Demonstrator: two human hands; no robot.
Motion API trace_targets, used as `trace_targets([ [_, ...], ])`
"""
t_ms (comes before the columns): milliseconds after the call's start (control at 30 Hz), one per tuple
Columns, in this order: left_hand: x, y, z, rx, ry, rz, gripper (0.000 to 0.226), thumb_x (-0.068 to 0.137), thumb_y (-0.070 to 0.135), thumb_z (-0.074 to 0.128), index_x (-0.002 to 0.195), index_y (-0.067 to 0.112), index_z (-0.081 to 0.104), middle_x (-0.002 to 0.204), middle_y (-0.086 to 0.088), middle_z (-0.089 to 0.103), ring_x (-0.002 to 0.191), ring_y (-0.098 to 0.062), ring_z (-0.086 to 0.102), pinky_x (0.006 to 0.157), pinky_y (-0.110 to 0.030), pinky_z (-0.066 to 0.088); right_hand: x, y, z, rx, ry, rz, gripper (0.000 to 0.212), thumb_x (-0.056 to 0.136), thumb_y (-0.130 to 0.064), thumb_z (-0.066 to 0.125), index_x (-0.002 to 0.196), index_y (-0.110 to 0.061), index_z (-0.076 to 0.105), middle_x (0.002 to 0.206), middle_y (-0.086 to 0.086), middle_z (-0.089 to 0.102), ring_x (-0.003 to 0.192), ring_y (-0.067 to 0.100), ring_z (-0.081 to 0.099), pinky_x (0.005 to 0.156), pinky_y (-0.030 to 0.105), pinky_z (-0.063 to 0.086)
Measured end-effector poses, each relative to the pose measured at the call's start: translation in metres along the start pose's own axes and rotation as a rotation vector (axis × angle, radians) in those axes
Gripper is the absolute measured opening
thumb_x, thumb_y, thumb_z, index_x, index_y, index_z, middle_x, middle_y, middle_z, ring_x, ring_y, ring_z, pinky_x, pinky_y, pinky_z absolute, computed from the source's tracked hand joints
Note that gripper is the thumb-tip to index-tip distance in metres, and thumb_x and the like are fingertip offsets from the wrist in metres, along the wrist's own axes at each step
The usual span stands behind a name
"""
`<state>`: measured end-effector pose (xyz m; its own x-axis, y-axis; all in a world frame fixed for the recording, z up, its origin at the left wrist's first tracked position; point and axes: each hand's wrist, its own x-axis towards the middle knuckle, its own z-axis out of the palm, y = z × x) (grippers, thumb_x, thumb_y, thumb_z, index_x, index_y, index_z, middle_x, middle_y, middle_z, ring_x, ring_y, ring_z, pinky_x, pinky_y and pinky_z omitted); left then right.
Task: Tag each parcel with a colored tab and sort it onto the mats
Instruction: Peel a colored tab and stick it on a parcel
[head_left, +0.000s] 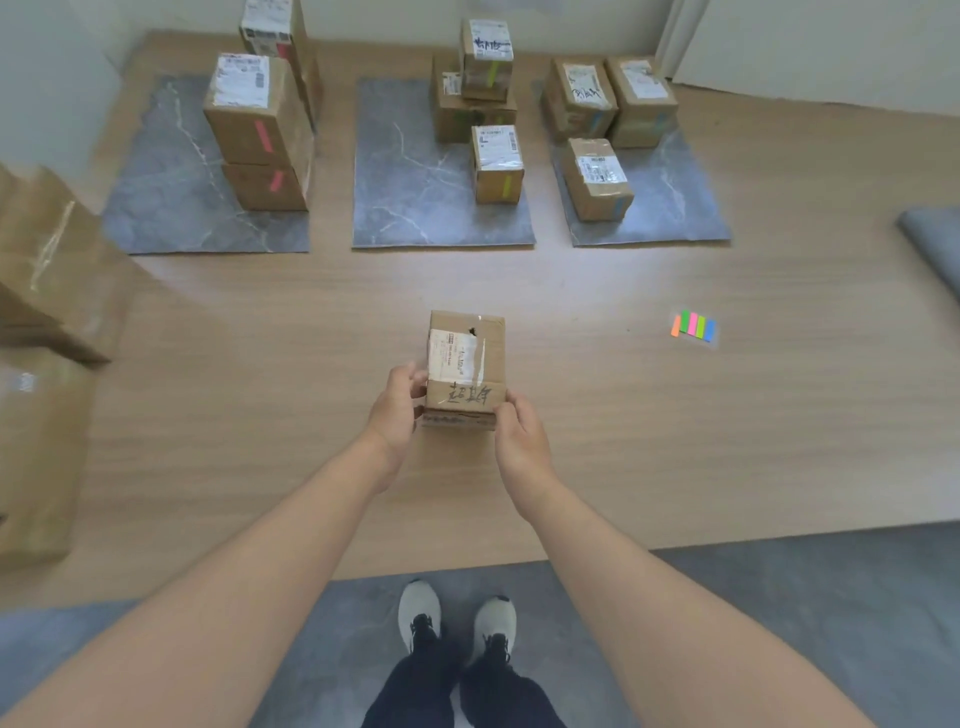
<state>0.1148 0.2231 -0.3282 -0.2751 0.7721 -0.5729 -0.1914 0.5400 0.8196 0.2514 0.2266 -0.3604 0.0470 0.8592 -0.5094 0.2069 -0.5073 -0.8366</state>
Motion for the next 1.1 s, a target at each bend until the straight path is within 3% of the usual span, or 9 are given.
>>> trace_targets([
  [133,0.008,-0.013,0.002,0.004,-0.001,-0.050,0.043,0.106,0.037,0.024,0.086,0.031,0.061,0.088,0.012,0.063,0.084,-0.011,0.056,0.080,-0.027,0.039,0.009,0.007,-0.002,0.000,-0.011,0.008,0.027,0.101,-0.023,0.042,0.109,-0.037,0.064,0.106,-0.022,0.068,0.099,-0.009,0.058,0.088,0.023,0.046],
  [300,0.012,-0.017,0.004,-0.014,0.018,-0.071,0.036,0.105,0.039,0.028,0.095,0.028,0.061,0.093,0.011,0.064,0.089,-0.012,0.058,0.099,-0.037,0.038,0.015,0.008,0.001,-0.006,-0.012,-0.027,0.033,0.098,-0.031,0.045,0.124,-0.030,0.066,0.114,-0.017,0.071,0.109,0.001,0.062,0.098,0.029,0.049],
  [433,0.013,-0.011,0.003,0.030,0.047,-0.061,0.036,0.105,0.041,0.030,0.119,0.024,0.059,0.117,0.006,0.061,0.114,-0.017,0.053,0.110,-0.037,0.036,0.012,0.003,-0.002,-0.009,0.007,-0.026,0.037,0.097,-0.034,0.047,0.129,-0.027,0.063,0.114,-0.017,0.069,0.112,0.006,0.062,0.099,0.030,0.048],
  [500,0.014,-0.001,0.002,0.047,0.091,-0.034,0.039,0.105,0.043,0.032,0.129,0.023,0.056,0.133,0.003,0.055,0.125,-0.017,0.047,0.116,-0.040,0.033,0.012,-0.005,-0.009,-0.007,0.041,-0.025,0.043,0.101,-0.030,0.046,0.142,-0.020,0.056,0.127,-0.018,0.064,0.123,0.008,0.055,0.101,0.023,0.038],
  [567,0.016,0.013,0.004,0.041,0.098,0.004,0.031,0.104,0.043,0.032,0.114,0.028,0.057,0.126,0.008,0.056,0.120,-0.015,0.046,0.112,-0.038,0.035,0.016,-0.017,-0.019,-0.003,0.091,-0.023,0.049,0.104,-0.027,0.046,0.152,-0.014,0.047,0.148,-0.009,0.053,0.134,0.010,0.048,0.100,0.018,0.031],
  [667,0.020,0.039,0.014,-0.009,0.088,0.059,0.032,0.103,0.042,0.032,0.106,0.028,0.061,0.113,0.013,0.061,0.107,-0.010,0.051,0.099,-0.030,0.037,0.026,-0.030,-0.036,0.011,0.151,-0.076,0.047,0.104,-0.024,0.046,0.150,-0.014,0.048,0.152,-0.002,0.052,0.127,0.006,0.050,0.099,0.018,0.032],
  [767,0.024,0.057,0.032,0.014,0.053,0.117,0.046,0.101,0.045,0.034,0.130,0.020,0.061,0.139,0.005,0.056,0.126,-0.013,0.046,0.116,-0.037,0.030,0.034,-0.038,-0.060,0.044,0.217,-0.121,0.043,0.104,-0.022,0.047,0.146,-0.012,0.053,0.146,0.000,0.057,0.120,0.005,0.051,0.099,0.018,0.034],
  [933,0.026,0.072,0.085,0.030,-0.029,0.116,0.050,0.104,0.041,0.033,0.130,0.010,0.062,0.131,-0.001,0.059,0.127,-0.018,0.047,0.117,-0.040,0.031,0.048,-0.041,-0.108,0.098,0.290,-0.119,0.039,0.104,-0.019,0.049,0.141,-0.011,0.058,0.138,0.000,0.061,0.115,0.006,0.054,0.097,0.019,0.038],
  [1100,0.034,0.066,0.149,0.089,-0.134,0.047,0.052,0.104,0.046,0.030,0.132,0.014,0.061,0.137,-0.001,0.058,0.132,-0.022,0.043,0.115,-0.041,0.033,0.077,-0.032,-0.159,0.142,0.318,-0.092,0.037,0.103,-0.018,0.049,0.138,-0.014,0.060,0.131,-0.005,0.063,0.118,0.008,0.058,0.095,0.019,0.039],
])
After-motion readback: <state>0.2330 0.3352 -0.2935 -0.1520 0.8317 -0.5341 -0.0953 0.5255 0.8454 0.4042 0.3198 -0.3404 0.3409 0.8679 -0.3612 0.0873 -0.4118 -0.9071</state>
